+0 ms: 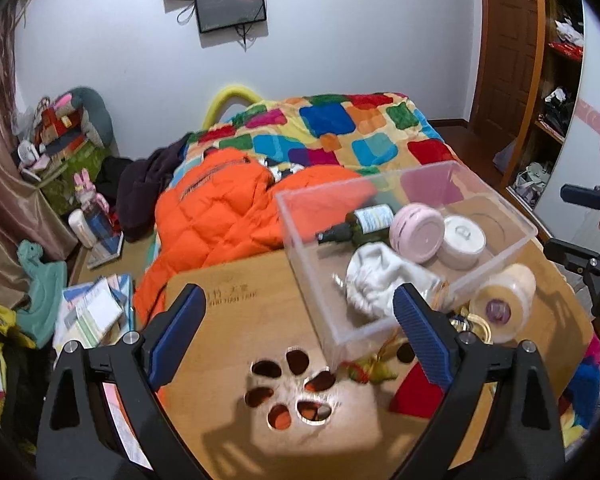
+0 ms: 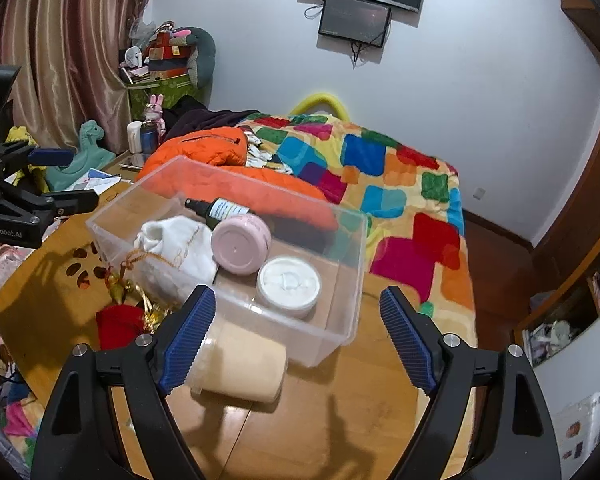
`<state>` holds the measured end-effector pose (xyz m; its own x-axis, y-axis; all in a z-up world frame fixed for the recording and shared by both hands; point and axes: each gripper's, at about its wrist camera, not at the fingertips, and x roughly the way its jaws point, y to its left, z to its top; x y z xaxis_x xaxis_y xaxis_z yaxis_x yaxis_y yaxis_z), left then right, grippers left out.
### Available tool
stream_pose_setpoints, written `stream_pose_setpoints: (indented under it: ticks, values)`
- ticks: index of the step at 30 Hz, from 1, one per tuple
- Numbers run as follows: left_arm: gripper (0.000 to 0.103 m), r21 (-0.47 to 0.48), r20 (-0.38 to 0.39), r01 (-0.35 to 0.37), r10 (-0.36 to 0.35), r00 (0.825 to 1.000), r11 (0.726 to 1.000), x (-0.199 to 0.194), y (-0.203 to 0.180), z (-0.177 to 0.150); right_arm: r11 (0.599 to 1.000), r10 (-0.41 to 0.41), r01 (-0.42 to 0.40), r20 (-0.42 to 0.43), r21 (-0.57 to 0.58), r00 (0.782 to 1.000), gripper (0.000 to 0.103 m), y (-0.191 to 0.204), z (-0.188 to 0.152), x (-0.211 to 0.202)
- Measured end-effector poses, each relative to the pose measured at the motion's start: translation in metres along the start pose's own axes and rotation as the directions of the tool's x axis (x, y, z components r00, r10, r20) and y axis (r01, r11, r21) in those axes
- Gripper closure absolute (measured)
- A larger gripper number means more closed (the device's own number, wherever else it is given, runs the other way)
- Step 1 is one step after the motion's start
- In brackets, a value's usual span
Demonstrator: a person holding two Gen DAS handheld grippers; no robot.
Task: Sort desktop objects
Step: 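Withdraw the left tool while the right tool grasps the cream cylindrical jar, then grasp the beaded ornament with the left tool while the right tool lifts the cream jar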
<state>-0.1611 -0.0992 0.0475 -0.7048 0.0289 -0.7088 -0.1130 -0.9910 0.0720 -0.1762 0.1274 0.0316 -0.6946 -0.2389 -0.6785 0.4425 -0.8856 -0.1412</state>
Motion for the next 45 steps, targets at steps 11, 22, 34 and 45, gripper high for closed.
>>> stream_pose_setpoints:
  ticks: [11, 22, 34, 45]
  values:
    - [0.007, -0.03, -0.042, 0.022, -0.023, 0.999, 0.999, 0.009, 0.001, -0.045, 0.992, 0.066, -0.058, -0.063, 0.112, 0.996, 0.013, -0.003, -0.037, 0.022]
    - [0.007, -0.065, -0.109, 0.012, -0.019, 0.994, 0.998, 0.035, -0.005, -0.063, 0.961, 0.18, -0.165, -0.049, 0.221, 0.982, 0.011, -0.002, -0.052, 0.035]
    - [0.023, -0.051, -0.164, 0.048, -0.056, 0.985, 0.998, 0.05, -0.023, -0.069, 0.949, 0.233, -0.211, -0.069, 0.233, 0.97, 0.037, 0.01, -0.064, 0.055]
    - [0.055, -0.084, -0.19, 0.069, -0.084, 0.978, 0.994, 0.061, -0.035, -0.068, 0.946, 0.237, -0.224, -0.033, 0.233, 0.971, 0.038, 0.0, -0.081, 0.047]
